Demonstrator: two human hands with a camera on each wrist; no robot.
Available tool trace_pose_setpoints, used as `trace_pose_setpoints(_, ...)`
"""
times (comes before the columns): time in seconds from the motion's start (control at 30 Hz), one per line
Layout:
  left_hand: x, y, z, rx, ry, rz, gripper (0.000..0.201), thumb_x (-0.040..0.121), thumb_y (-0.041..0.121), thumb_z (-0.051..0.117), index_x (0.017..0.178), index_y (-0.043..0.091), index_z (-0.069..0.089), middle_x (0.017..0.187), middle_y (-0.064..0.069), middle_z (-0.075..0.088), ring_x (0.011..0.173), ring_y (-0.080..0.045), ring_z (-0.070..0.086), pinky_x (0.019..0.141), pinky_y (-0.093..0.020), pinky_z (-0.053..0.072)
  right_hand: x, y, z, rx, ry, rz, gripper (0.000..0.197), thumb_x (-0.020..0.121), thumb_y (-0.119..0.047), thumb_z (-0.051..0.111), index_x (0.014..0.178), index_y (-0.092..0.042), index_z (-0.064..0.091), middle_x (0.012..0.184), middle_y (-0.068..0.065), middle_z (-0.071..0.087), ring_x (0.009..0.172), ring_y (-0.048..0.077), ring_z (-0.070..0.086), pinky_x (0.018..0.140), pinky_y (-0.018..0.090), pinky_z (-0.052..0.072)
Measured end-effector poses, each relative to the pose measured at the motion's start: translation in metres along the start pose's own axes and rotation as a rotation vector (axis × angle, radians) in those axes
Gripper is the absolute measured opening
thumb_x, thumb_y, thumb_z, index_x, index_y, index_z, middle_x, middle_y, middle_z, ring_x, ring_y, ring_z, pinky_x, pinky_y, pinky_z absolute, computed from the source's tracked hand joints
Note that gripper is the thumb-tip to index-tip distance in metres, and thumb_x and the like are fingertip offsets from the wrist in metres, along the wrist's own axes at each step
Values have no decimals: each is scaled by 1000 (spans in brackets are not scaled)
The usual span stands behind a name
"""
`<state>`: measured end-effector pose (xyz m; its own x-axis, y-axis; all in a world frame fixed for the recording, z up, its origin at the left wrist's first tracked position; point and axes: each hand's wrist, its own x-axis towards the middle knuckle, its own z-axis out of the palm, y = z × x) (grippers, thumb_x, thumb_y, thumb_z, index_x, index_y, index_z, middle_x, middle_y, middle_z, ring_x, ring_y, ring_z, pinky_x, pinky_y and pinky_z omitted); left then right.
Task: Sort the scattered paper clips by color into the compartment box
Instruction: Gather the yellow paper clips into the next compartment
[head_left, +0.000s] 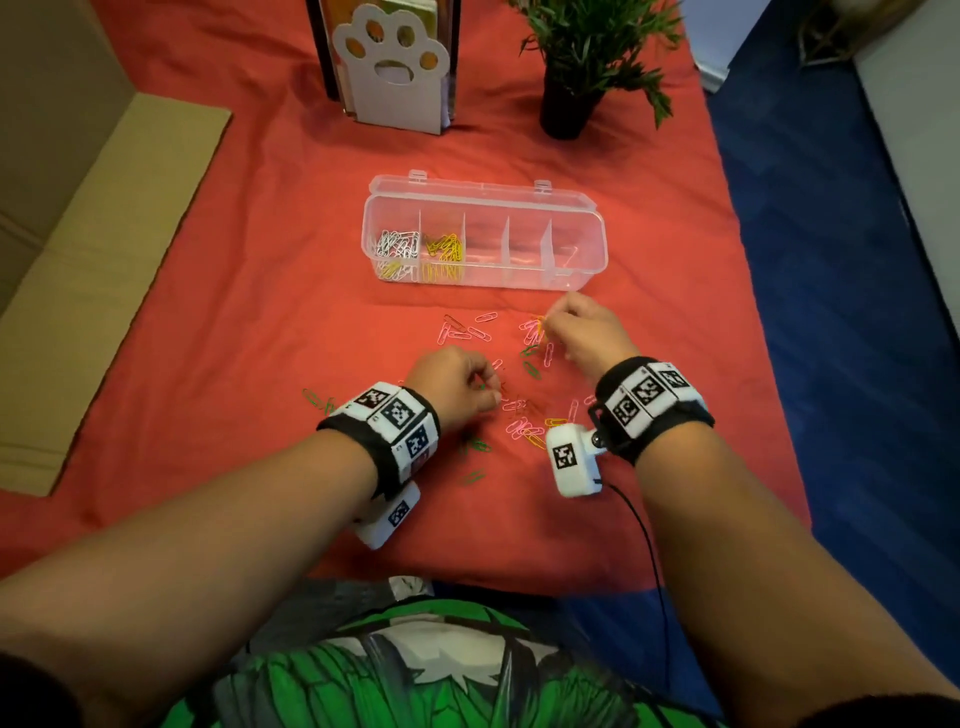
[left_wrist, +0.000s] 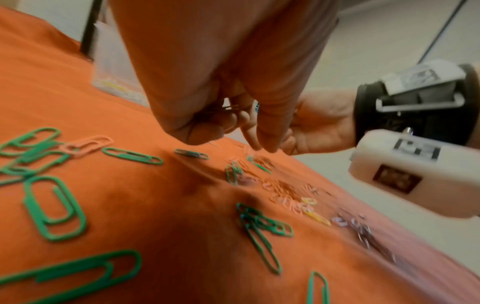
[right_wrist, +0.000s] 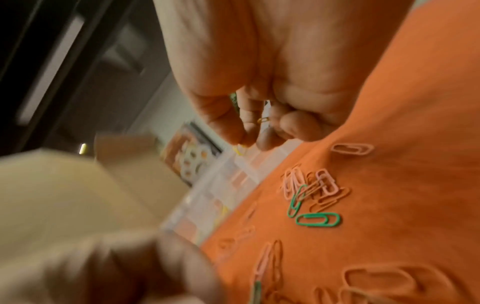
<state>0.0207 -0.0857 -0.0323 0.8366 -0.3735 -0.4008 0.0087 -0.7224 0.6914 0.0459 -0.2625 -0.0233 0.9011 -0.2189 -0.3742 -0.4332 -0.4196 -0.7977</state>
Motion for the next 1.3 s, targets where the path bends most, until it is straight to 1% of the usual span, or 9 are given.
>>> trace_pose_setpoints(0.1, -4, 8, 11, 210, -59, 97, 27, 80, 27, 67, 106, 21, 69, 101, -9, 67, 93, -23, 61, 79, -24, 42, -25, 15, -12, 447, 40, 146, 27, 78, 3, 48, 61, -17, 43, 56, 3, 47, 37, 5, 33, 43, 23, 22)
trace_pose_setpoints(0.2, -5, 11, 20, 283, -142, 163, 36, 82, 22, 64, 118, 21, 64, 117, -8, 65, 111, -25, 58, 93, -25, 40, -46, 31, -16, 577, 48, 234, 25, 81, 5, 43, 68, -16, 40, 61, 6, 54, 41, 8, 31, 41, 22, 22)
trace_pose_setpoints(0.43, -5, 2, 13, 367, 65, 83, 22, 82, 15, 59, 101, 18, 68, 105, -13, 58, 100, -31, 58, 85, -32, 44, -70, 63, -18, 588, 5, 314, 25, 86, 4, 39, 84, -15, 57, 64, 1, 44, 47, 9, 36, 40, 18, 27)
trace_pose_setpoints(0.57, -10, 14, 24, 356, -7, 207, 20, 83, 24, 62, 101, 20, 70, 98, -10, 57, 99, -27, 57, 83, -30, 41, -80, 64, -18, 726, -30, 331, 17, 91, -2, 45, 78, -11, 52, 65, 2, 45, 47, 9, 44, 39, 16, 35)
trace_pose_setpoints(0.73, -12, 24, 50, 453, -187, 365, 24, 83, 21, 59, 105, 24, 69, 100, -10, 58, 99, -29, 57, 86, -32, 44, -80, 67, -14, 490, -18, 279, 27, 93, 5, 40, 82, -11, 58, 71, 4, 53, 56, 10, 51, 45, 13, 44)
trace_pose_setpoints(0.87, -12, 18, 53, 520, -185, 395, 16, 82, 17, 57, 94, 11, 65, 99, -12, 58, 97, -32, 57, 85, -36, 45, -82, 69, -15, 482, 4, 303, 29, 97, -2, 37, 79, -13, 58, 71, 3, 55, 57, 11, 52, 46, 13, 46)
trace_pose_setpoints(1.0, -10, 9, 52, 549, -168, 371, 20, 87, 20, 51, 96, 6, 62, 104, -16, 58, 101, -32, 55, 89, -35, 41, -82, 69, -14, -166, 49, 102, 11, 88, -13, 56, 83, -16, 65, 66, -7, 50, 62, 10, 48, 63, 24, 45)
trace_pose_setpoints(1.1, -11, 3, 49, 553, -168, 353, 22, 88, 23, 51, 98, 7, 61, 106, -16, 57, 103, -32, 55, 90, -36, 41, -83, 68, -2, -549, 66, -54, 13, 82, -17, 60, 92, -9, 65, 89, 10, 53, 87, 25, 53, 84, 32, 45)
trace_pose_setpoints(1.3, -18, 3, 45, 730, -190, 355, 32, 86, 30, 56, 105, 5, 59, 110, -14, 57, 108, -33, 53, 96, -40, 44, -89, 56, 21, -980, 30, -228, 25, 83, -1, 44, 105, 0, 54, 111, 17, 49, 106, 36, 49, 87, 41, 44)
